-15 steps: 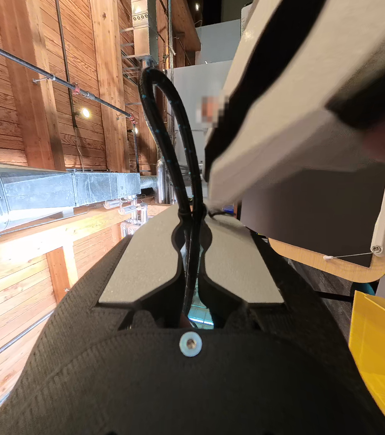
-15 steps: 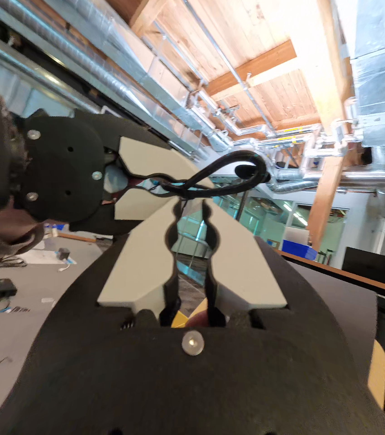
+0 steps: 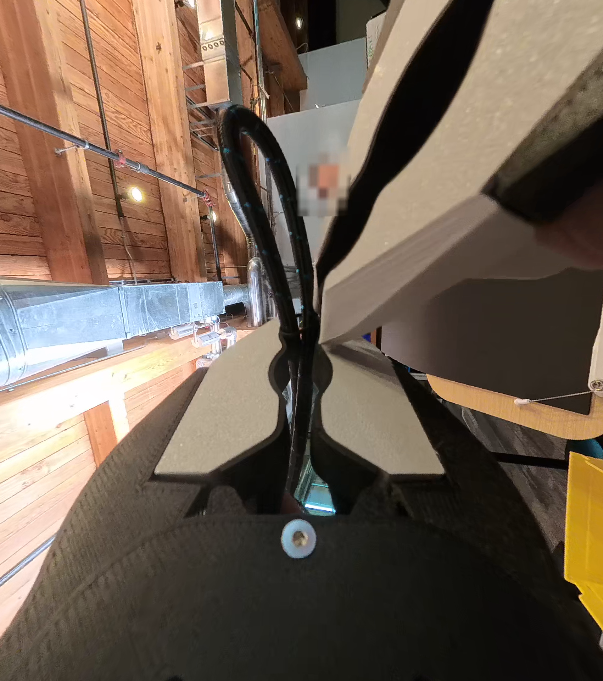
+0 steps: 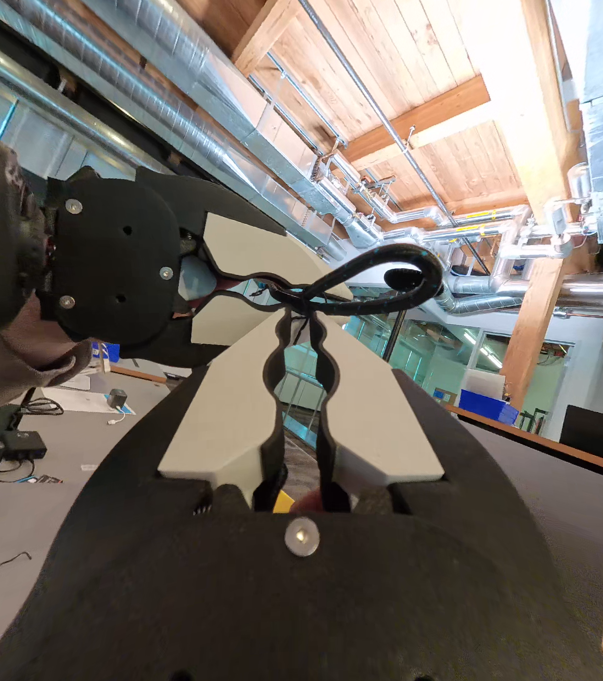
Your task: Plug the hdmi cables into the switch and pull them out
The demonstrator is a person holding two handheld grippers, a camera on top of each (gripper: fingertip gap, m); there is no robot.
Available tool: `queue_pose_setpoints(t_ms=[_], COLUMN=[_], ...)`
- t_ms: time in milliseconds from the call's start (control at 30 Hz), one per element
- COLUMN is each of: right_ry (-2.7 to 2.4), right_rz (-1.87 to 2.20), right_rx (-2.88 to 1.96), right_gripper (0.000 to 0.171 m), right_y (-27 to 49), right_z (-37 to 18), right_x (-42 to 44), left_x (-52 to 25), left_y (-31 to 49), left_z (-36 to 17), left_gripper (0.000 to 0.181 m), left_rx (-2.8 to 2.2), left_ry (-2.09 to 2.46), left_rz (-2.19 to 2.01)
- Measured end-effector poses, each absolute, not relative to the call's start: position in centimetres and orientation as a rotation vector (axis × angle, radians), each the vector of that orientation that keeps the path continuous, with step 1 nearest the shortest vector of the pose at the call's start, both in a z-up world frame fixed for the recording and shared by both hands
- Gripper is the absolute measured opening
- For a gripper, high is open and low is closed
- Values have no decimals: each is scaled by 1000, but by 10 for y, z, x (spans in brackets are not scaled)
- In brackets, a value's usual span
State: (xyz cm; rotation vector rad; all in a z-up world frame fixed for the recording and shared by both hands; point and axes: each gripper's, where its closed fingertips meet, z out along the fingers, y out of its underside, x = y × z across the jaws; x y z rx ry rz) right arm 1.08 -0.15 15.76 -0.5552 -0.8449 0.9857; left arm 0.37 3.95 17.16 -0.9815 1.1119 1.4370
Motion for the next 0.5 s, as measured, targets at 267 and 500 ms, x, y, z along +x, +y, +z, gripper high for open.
queue_pose_setpoints(t_ms=[267,500], right_ry=[-822,-888], right_rz=[1031,1104], right_rx=[-539,-519], right_gripper=[15,22], right_y=[-2,-9], right_z=[157,156], right_x=[15,16], left_x=[9,11], left_y=[36,36], left_z=[175,176], left_gripper=[6,6], left_rx=[-968,-958], left_ry=[1110,1122], left_rz=[1431,1440])
